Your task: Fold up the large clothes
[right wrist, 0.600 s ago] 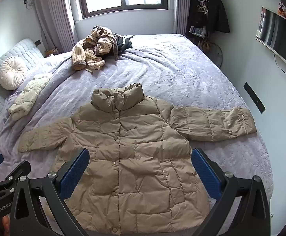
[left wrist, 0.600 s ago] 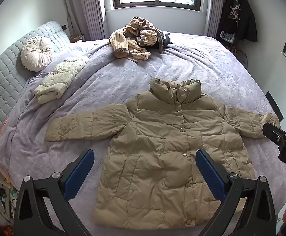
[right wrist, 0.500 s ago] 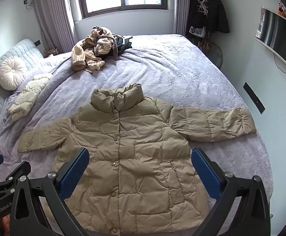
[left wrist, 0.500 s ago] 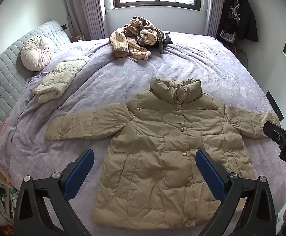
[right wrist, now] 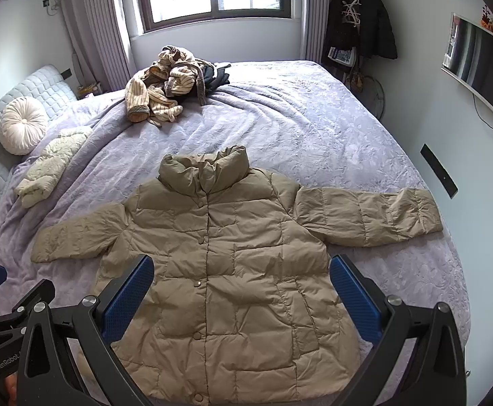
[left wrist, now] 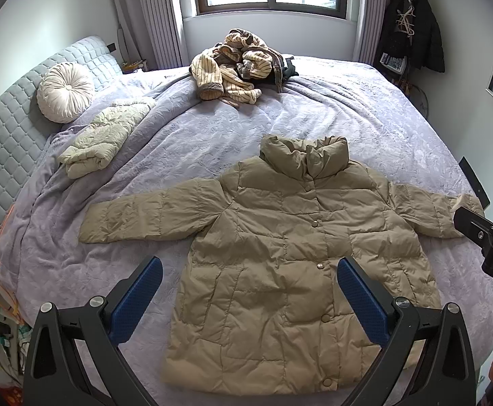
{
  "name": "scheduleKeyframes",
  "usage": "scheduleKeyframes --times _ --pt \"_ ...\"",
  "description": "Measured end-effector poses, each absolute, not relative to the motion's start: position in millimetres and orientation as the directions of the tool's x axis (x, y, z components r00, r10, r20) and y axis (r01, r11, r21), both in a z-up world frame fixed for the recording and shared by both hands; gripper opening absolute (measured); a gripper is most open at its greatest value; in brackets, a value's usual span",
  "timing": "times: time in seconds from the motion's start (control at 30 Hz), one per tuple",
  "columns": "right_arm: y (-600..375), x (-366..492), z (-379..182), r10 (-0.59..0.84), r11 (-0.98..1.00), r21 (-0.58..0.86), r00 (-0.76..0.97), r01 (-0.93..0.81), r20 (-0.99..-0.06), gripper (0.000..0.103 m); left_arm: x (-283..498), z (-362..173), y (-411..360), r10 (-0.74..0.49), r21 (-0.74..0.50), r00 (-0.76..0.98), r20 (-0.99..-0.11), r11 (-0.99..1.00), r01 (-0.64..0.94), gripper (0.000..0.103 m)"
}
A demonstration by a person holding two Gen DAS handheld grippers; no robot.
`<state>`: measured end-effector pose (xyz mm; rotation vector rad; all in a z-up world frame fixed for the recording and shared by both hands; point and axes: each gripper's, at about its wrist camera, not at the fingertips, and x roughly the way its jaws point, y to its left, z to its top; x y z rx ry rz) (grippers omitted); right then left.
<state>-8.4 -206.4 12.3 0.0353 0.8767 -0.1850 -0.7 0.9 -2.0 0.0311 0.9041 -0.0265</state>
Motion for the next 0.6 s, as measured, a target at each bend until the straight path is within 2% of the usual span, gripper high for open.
scheduleKeyframes --times 0.57,0.6 --pt "-205 -9 12 -0.145 0.984 -0.043 0.626 0.175 -0.766 0.103 -3 -3 14 -0.010 0.015 0.621 -0.784 0.999 0.035 0.103" --pt "-205 -8 12 -0.145 0.984 -0.042 0.626 0.176 -0.767 0.103 -4 -2 12 -0.019 0.006 0.644 -0.765 0.999 0.036 0.103"
